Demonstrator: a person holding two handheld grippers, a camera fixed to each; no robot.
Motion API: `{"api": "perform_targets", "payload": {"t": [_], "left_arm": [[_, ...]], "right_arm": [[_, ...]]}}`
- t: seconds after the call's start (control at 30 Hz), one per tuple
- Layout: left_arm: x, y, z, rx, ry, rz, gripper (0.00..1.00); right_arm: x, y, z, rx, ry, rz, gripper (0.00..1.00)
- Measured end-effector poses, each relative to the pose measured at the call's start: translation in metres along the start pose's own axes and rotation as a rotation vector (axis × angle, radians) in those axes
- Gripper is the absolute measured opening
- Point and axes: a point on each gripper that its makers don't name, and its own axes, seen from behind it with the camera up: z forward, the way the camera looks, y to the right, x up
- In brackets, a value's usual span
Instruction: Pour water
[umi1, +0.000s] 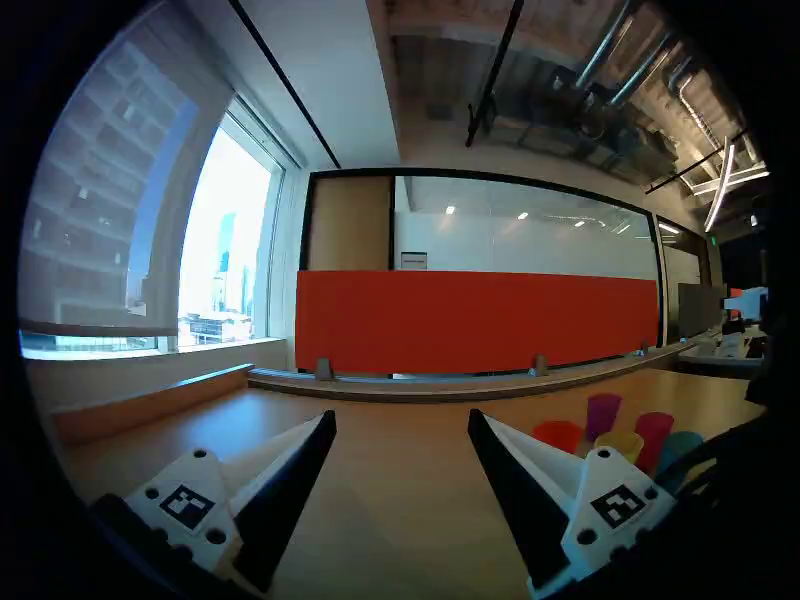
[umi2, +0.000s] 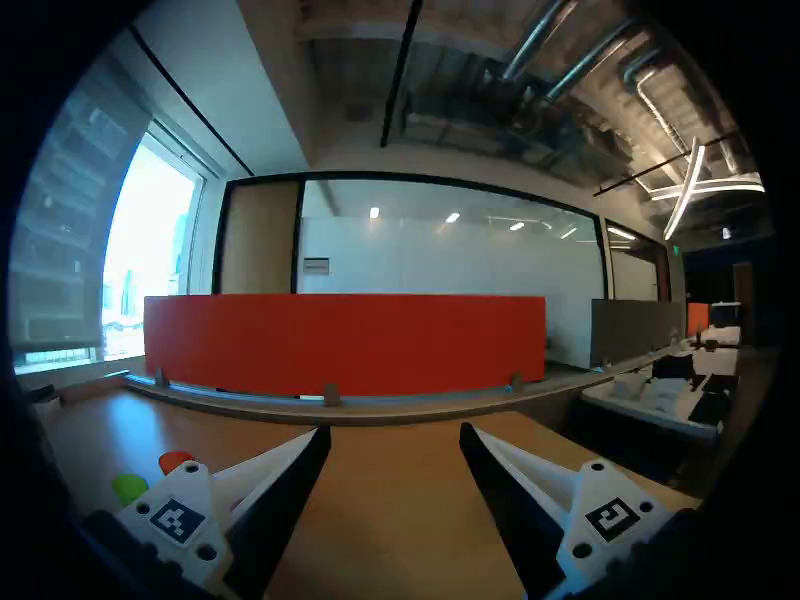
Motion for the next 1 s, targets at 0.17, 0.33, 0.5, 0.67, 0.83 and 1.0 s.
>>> {"api": "perform_targets", "payload": {"t": [0.17,0.33,0.5,0.67,0.83,1.0], "left_arm": [[-0.012,-0.006,0.003,0.008,-0.014,-0.003,0.98],[-0.020,-0.010,0.005,0.011,-0.023,-0.017,0.98],[-0.027,-0.011,0.008,0.012,-0.037,-0.015,0.98],[-0.031,-0.009,0.010,0.008,-0.048,0.000,0.98],[-0.036,-0.007,0.011,0.007,-0.063,0.011,0.98],[-0.041,-0.007,0.012,0.010,-0.081,0.021,0.98]], "right_arm": [[-0.002,-0.006,0.002,0.012,-0.010,0.002,1.00],[-0.004,-0.009,0.003,0.013,-0.016,-0.004,1.00],[-0.005,-0.011,0.003,0.015,-0.020,-0.017,1.00],[-0.001,-0.012,0.003,0.015,-0.018,-0.020,1.00],[0.000,-0.012,0.003,0.016,-0.016,-0.023,1.00],[-0.002,-0.012,0.002,0.019,-0.017,-0.025,1.00]]}}
